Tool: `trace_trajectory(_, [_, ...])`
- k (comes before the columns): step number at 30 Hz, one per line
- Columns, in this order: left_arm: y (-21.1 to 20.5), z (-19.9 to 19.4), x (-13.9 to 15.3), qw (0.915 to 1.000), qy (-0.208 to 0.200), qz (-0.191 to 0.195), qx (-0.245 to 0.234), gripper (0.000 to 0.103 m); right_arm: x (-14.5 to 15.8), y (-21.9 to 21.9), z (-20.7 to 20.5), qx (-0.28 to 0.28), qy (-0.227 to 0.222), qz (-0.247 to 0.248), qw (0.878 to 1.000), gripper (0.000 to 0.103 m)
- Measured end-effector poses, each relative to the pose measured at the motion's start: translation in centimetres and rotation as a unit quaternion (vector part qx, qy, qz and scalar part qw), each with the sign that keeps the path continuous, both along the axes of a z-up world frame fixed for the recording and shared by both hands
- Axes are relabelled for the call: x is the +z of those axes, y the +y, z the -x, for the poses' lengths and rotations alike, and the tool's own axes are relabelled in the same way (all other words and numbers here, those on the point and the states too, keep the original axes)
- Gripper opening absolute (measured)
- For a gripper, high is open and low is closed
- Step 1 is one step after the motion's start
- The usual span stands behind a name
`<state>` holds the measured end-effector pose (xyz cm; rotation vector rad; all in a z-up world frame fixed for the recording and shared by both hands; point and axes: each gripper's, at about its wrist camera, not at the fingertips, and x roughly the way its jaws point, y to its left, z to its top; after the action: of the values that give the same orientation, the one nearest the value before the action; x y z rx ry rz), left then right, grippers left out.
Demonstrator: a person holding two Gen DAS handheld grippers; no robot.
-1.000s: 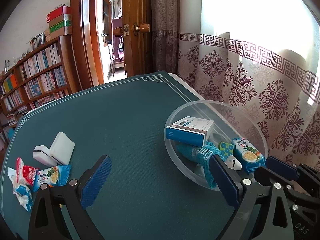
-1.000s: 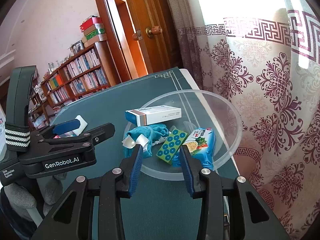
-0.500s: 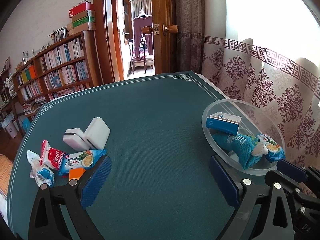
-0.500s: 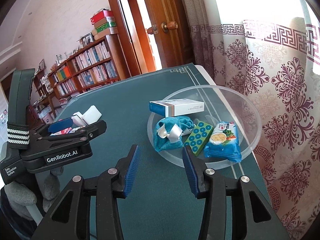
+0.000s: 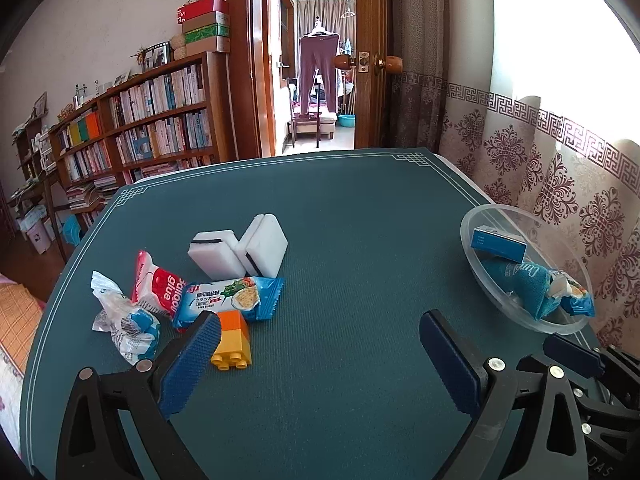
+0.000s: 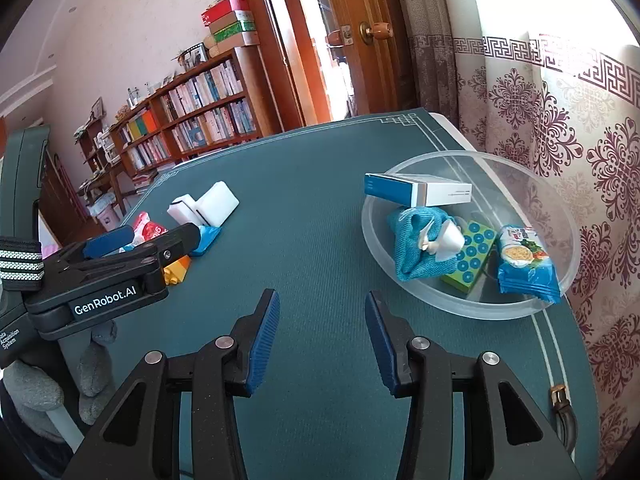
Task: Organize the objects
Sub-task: 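Withdraw both grippers from the bowl toward the remaining items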
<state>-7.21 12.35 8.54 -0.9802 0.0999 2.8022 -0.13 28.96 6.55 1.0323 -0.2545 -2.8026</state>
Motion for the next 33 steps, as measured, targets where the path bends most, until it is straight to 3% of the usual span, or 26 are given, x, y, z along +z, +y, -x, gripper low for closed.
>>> trace_trajectory(26, [-8.1,0.9,-2.7,0.9952,-0.008,0.008,0.097,0.101,-3.8,-7.2,2.9,0.052,-0.055,-0.014,0.997,0.047])
trace_trajectory(33, [-10.3,1.5,-2.7,0.9928,-0.014,-0.01,0.118,0.101,-4.0,-9.1,4.0,0.069,-0.06,-0.021,0.996,0.047])
